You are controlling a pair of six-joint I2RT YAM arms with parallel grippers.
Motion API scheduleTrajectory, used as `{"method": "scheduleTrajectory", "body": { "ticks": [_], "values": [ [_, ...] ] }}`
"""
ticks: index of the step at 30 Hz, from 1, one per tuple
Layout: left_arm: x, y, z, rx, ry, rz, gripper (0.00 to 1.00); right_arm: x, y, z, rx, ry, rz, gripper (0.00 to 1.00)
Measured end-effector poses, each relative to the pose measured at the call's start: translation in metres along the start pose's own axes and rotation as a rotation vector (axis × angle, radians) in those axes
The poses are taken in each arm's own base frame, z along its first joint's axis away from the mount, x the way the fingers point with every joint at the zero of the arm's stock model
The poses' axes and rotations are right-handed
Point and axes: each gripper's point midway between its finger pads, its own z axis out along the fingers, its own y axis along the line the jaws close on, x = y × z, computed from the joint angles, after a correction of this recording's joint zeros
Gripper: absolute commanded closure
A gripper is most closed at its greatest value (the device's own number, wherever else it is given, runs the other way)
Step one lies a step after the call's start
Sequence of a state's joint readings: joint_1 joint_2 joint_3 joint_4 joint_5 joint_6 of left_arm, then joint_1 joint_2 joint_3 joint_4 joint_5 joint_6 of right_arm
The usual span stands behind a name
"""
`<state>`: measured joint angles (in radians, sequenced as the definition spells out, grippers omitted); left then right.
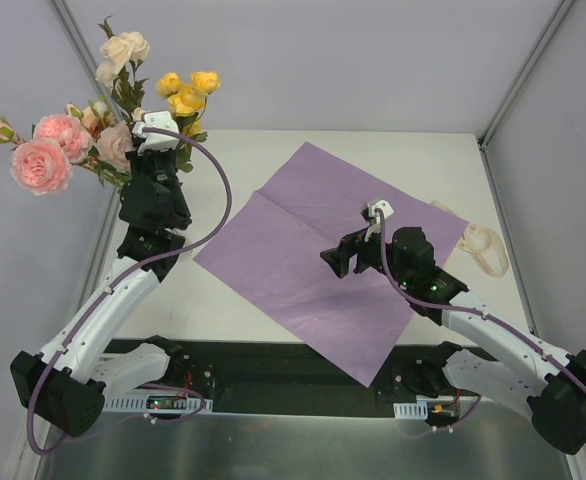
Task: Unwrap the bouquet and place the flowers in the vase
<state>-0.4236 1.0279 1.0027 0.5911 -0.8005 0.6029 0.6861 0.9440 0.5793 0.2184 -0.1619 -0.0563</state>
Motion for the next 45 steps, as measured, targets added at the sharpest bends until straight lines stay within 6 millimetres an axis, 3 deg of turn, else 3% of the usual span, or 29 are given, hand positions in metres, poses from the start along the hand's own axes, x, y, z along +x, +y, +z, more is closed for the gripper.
{"method": "scheduleTrajectory", "body": {
  "ticks": [8, 38, 42, 45],
  "values": [
    [0.012, -0.002, -0.002, -0.014, 0.021, -0.007, 1.00, 0.000, 0.000, 0.000, 0.000, 0.000, 0.000, 0.16],
    [0.087, -0.019, -0.030, -0.001, 0.196, -0.143, 1.00, 0.002, 0.000, 0.001, -0.002, 0.009, 0.001, 0.16],
    [0.097, -0.020, -0.033, -0.018, 0.218, -0.148, 0.87, 0.003, 0.000, 0.001, -0.001, 0.009, 0.001, 0.16],
    [0.099, -0.020, -0.034, -0.027, 0.226, -0.171, 0.84, 0.003, 0.000, 0.001, -0.002, 0.009, 0.001, 0.16]
  ]
}}
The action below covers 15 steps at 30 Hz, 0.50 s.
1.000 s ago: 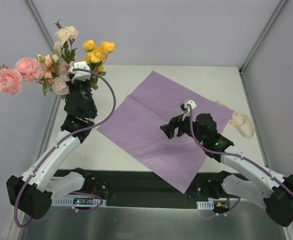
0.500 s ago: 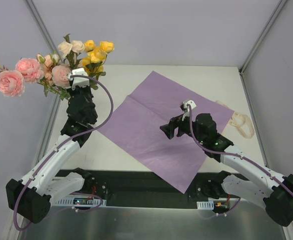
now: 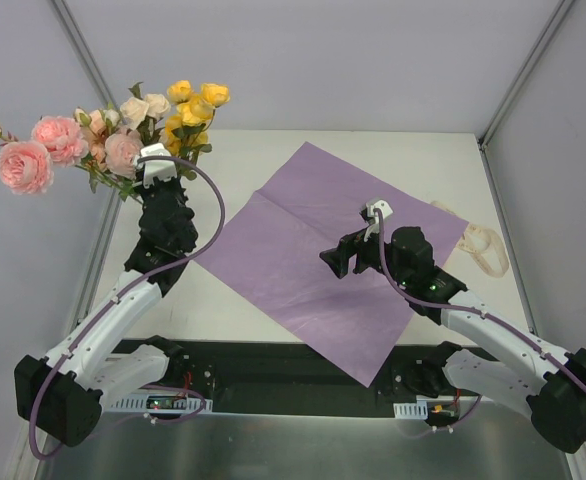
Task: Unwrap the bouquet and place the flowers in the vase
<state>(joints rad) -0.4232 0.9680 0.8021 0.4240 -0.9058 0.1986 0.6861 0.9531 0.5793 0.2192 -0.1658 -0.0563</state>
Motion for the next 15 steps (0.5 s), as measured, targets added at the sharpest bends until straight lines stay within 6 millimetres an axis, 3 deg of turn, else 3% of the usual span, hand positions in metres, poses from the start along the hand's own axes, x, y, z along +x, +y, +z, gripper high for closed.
{"method": "scheduleTrajectory", "body": {
  "ticks": [3, 7, 11, 15],
  "values": [
    [0.006, 0.001, -0.002, -0.002, 0.012, -0.011, 0.83, 0.000, 0.000, 0.000, 0.000, 0.000, 0.000, 0.16],
    [0.010, 0.004, -0.004, -0.010, 0.023, -0.015, 0.50, 0.000, 0.001, 0.000, -0.004, 0.001, 0.000, 0.16],
    [0.016, 0.006, -0.008, -0.004, 0.050, -0.022, 0.34, 0.000, 0.001, 0.000, -0.005, 0.002, 0.000, 0.16],
    [0.014, 0.006, -0.017, 0.042, 0.077, -0.061, 0.27, 0.000, 0.001, 0.000, -0.005, 0.001, 0.000, 0.16]
  ]
}}
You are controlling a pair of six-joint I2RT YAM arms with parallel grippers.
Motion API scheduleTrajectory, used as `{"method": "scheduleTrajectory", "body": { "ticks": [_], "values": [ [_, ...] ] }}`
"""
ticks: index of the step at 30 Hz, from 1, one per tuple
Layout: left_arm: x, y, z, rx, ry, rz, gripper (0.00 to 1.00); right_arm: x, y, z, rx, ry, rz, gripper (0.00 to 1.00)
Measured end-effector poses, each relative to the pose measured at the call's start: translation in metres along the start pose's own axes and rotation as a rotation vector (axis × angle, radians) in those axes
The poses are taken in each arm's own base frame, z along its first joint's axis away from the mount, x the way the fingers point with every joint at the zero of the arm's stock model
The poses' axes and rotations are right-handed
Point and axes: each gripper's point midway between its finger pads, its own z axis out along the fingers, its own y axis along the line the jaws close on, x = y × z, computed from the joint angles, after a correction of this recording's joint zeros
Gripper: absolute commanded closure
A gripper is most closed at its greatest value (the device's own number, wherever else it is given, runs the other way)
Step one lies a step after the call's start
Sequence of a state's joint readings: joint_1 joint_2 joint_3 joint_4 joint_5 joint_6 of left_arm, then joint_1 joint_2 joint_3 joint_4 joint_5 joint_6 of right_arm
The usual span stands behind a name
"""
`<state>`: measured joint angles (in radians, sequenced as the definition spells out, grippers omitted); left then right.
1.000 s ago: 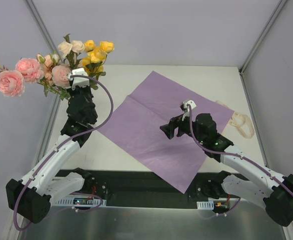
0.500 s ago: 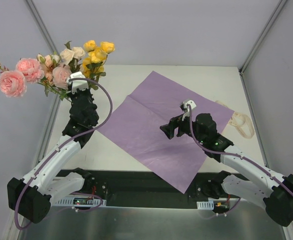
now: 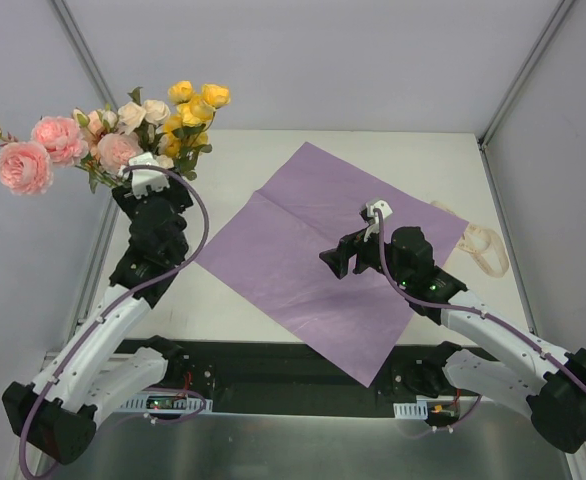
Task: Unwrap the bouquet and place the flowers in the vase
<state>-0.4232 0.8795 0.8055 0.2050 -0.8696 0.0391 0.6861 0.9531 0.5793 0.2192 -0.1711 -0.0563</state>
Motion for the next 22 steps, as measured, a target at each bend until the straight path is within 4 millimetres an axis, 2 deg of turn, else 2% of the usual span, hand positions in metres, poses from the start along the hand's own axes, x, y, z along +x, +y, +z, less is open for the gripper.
{"method": "scheduleTrajectory", "body": {
  "ticks": [5, 9, 13, 16, 17, 18, 19, 22],
  "values": [
    [-0.021, 0.005, -0.024, 0.101, -0.018, -0.113, 0.22, 0.000, 0.000, 0.000, -0.001, 0.000, 0.000, 0.16],
    [-0.033, -0.002, -0.047, 0.252, -0.020, -0.191, 0.21, 0.000, 0.000, 0.000, -0.001, 0.001, 0.002, 0.16],
    [-0.040, -0.019, -0.085, 0.495, -0.007, -0.249, 0.21, 0.000, -0.002, 0.000, 0.016, 0.004, 0.015, 0.13],
    [-0.046, -0.032, -0.121, 0.699, -0.003, -0.290, 0.20, -0.004, -0.010, -0.002, 0.078, 0.028, 0.036, 0.07],
    [-0.049, -0.034, -0.131, 0.748, -0.005, -0.305, 0.20, -0.005, -0.013, -0.004, 0.100, 0.035, 0.039, 0.02],
    [-0.052, -0.036, -0.142, 0.804, -0.012, -0.320, 0.20, -0.007, -0.016, -0.009, 0.125, 0.040, 0.042, 0.00],
    [-0.055, -0.037, -0.151, 0.847, -0.017, -0.331, 0.20, -0.007, -0.017, -0.014, 0.142, 0.042, 0.046, 0.03],
    [-0.058, -0.044, -0.172, 0.962, -0.015, -0.337, 0.20, -0.016, -0.018, -0.048, 0.181, 0.009, 0.029, 0.04]
  ]
}}
